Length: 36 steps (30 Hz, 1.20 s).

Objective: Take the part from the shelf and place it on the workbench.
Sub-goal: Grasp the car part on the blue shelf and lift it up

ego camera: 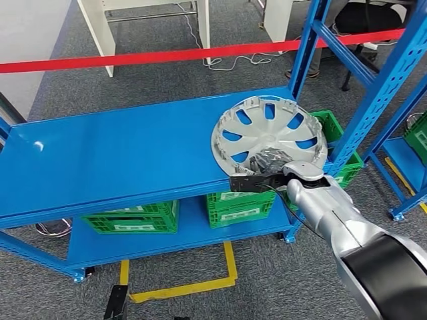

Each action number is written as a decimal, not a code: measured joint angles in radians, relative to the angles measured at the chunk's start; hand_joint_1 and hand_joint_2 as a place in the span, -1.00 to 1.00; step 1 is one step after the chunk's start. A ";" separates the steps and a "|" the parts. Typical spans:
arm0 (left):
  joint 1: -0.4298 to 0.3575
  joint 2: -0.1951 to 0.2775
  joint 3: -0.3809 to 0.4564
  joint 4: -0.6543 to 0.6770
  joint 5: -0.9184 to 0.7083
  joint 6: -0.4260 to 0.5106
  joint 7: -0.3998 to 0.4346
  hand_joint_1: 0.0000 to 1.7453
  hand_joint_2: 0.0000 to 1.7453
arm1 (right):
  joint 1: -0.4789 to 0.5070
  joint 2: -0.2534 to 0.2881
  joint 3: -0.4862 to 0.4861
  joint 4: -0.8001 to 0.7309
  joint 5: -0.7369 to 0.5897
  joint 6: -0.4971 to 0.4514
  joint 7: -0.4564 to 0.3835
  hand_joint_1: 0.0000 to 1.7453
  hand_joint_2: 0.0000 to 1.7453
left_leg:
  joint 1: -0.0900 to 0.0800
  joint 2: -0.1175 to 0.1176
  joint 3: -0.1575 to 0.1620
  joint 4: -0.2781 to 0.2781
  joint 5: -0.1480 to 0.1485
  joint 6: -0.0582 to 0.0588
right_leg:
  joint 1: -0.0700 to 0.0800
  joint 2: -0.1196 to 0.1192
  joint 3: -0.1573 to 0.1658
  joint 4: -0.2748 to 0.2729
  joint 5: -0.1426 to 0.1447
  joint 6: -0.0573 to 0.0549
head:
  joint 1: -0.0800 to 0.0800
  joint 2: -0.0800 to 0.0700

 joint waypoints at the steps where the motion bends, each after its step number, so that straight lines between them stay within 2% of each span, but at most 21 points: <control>1: 0.000 0.000 0.001 0.000 0.000 0.003 -0.012 -1.00 -1.00 | 0.000 -0.002 0.006 -0.001 0.010 -0.021 -0.004 1.00 1.00 | 0.002 0.000 0.033 -0.071 0.037 0.001 | 0.000 0.001 0.000 0.001 -0.001 0.002 | 0.000 0.000; 3: -0.001 -0.001 0.002 0.000 0.000 0.010 -0.033 -1.00 -1.00 | -0.003 -0.009 0.014 -0.006 0.015 -0.060 -0.013 1.00 1.00 | 0.001 0.000 0.087 -0.188 0.075 0.005 | 0.002 0.001 -0.004 0.006 -0.003 0.011 | -0.001 0.000; 4: 0.000 -0.002 0.004 0.000 0.000 0.014 -0.041 -1.00 -1.00 | -0.005 -0.014 0.017 -0.009 0.012 -0.079 -0.020 1.00 1.00 | -0.001 0.000 0.097 -0.214 0.077 0.009 | 0.004 0.001 -0.007 0.007 -0.003 0.017 | 0.000 0.000; 8: 0.005 -0.005 0.007 0.000 -0.001 0.018 -0.066 -1.00 -1.00 | -0.009 -0.039 0.019 -0.028 -0.017 -0.140 -0.054 1.00 1.00 | -0.004 0.000 0.096 -0.227 0.077 0.038 | 0.000 0.002 -0.023 0.020 -0.014 0.038 | 0.002 0.000; 10: 0.003 -0.006 0.008 0.000 0.000 -0.005 -0.091 -1.00 -1.00 | -0.012 -0.054 0.020 -0.042 -0.024 -0.156 -0.071 1.00 1.00 | -0.003 0.001 0.098 -0.232 0.080 0.050 | 0.000 0.002 -0.068 0.109 -0.065 0.043 | 0.005 0.000; 12: 0.003 -0.008 0.008 0.000 0.000 -0.027 -0.116 -1.00 -1.00 | -0.013 -0.067 0.022 -0.055 -0.026 -0.165 -0.083 1.00 1.00 | -0.005 0.002 0.097 -0.231 0.080 0.055 | 0.001 0.002 -0.136 0.249 -0.122 0.045 | 0.007 0.000; 13: 0.004 -0.009 0.008 0.000 0.000 -0.031 -0.122 -1.00 -1.00 | -0.013 -0.071 0.023 -0.059 -0.026 -0.167 -0.086 1.00 1.00 | -0.006 0.001 0.097 -0.231 0.079 0.056 | 0.001 0.002 -0.160 0.297 -0.132 0.046 | 0.007 0.000; 14: 0.004 -0.010 0.008 0.000 0.000 -0.033 -0.126 -1.00 -1.00 | -0.013 -0.076 0.024 -0.063 -0.026 -0.168 -0.088 1.00 1.00 | -0.006 0.001 0.098 -0.230 0.078 0.057 | 0.001 0.002 -0.167 0.304 -0.120 0.045 | 0.007 0.000; 15: 0.005 -0.010 0.008 0.000 0.000 -0.033 -0.129 -1.00 -1.00 | -0.014 -0.080 0.024 -0.068 -0.026 -0.168 -0.089 1.00 1.00 | -0.006 0.000 0.099 -0.230 0.077 0.057 | 0.001 0.002 -0.155 0.271 -0.091 0.044 | 0.008 0.000; 17: 0.005 -0.011 0.008 0.000 0.000 -0.031 -0.136 -1.00 -1.00 | -0.016 -0.087 0.025 -0.081 -0.026 -0.174 -0.091 1.00 1.00 | -0.008 -0.001 0.100 -0.227 0.073 0.052 | 0.001 0.002 -0.088 0.129 -0.016 0.039 | 0.008 0.000; 19: 0.004 -0.012 0.008 0.000 0.000 -0.020 -0.149 -1.00 -1.00 | -0.018 -0.092 0.027 -0.099 -0.026 -0.190 -0.097 1.00 1.00 | -0.012 -0.001 0.096 -0.221 0.071 0.043 | 0.003 0.003 -0.041 0.031 0.011 0.034 | 0.008 0.000; 22: 0.003 -0.013 0.009 0.000 0.000 0.003 -0.164 -1.00 -1.00 | -0.017 -0.099 0.035 -0.139 -0.025 -0.207 -0.106 1.00 1.00 | -0.013 0.000 0.088 -0.217 0.071 0.031 | 0.002 0.005 -0.038 0.019 0.007 0.023 | 0.007 0.000; 24: 0.003 -0.013 0.009 0.000 -0.001 0.015 -0.166 -1.00 -1.00 | -0.018 -0.107 0.042 -0.179 -0.026 -0.206 -0.107 1.00 1.00 | -0.012 0.000 0.074 -0.182 0.046 0.020 | -0.001 0.004 -0.035 0.017 0.007 0.013 | 0.005 0.000; 27: 0.003 -0.013 0.009 0.000 -0.001 0.031 -0.167 -1.00 -1.00 | -0.021 -0.114 0.053 -0.239 -0.029 -0.201 -0.103 1.00 1.00 | -0.009 0.001 -0.007 -0.001 -0.037 0.007 | -0.001 0.006 -0.033 0.017 0.006 0.002 | 0.002 0.000; 28: 0.003 -0.014 0.009 0.000 -0.001 0.034 -0.167 -1.00 -1.00 | -0.021 -0.117 0.057 -0.257 -0.031 -0.201 -0.102 1.00 1.00 | -0.008 0.001 -0.031 0.049 -0.050 0.007 | 0.000 0.007 -0.032 0.017 0.005 0.001 | 0.002 0.000; 29: 0.003 -0.014 0.009 0.000 -0.001 0.036 -0.168 -1.00 -1.00 | -0.021 -0.119 0.061 -0.276 -0.034 -0.200 -0.101 1.00 1.00 | -0.009 0.001 -0.041 0.064 -0.043 0.009 | 0.001 0.008 -0.031 0.017 0.005 0.001 | 0.002 0.000; 30: 0.003 -0.015 0.009 0.000 -0.001 0.037 -0.168 -1.00 -1.00 | -0.021 -0.121 0.065 -0.293 -0.039 -0.201 -0.098 1.00 1.00 | -0.009 0.001 -0.032 0.040 -0.017 0.013 | 0.002 0.010 -0.029 0.017 0.004 0.001 | 0.002 0.000; 32: 0.003 -0.015 0.010 0.000 -0.001 0.038 -0.170 -1.00 -1.00 | -0.020 -0.125 0.071 -0.328 -0.057 -0.208 -0.091 1.00 1.00 | -0.013 0.001 0.022 -0.088 0.057 0.026 | 0.003 0.012 -0.025 0.017 0.002 0.001 | 0.002 0.000; 33: 0.003 -0.015 0.010 0.000 -0.001 0.040 -0.171 -1.00 -1.00 | -0.018 -0.128 0.073 -0.345 -0.068 -0.216 -0.087 1.00 1.00 | -0.016 0.001 0.049 -0.149 0.081 0.033 | 0.004 0.013 -0.025 0.017 0.002 0.003 | 0.002 0.000; 34: 0.003 -0.015 0.010 0.000 -0.001 0.043 -0.171 -1.00 -1.00 | -0.015 -0.131 0.073 -0.361 -0.078 -0.228 -0.082 1.00 1.00 | -0.019 0.001 0.066 -0.191 0.090 0.039 | 0.005 0.014 -0.028 0.017 0.002 0.006 | 0.002 0.000; 36: 0.003 -0.015 0.012 0.000 0.000 0.049 -0.172 -1.00 -1.00 | -0.008 -0.140 0.073 -0.392 -0.090 -0.252 -0.074 1.00 1.00 | -0.022 0.001 0.075 -0.218 0.085 0.043 | 0.006 0.014 -0.034 0.015 0.004 0.015 | 0.002 0.000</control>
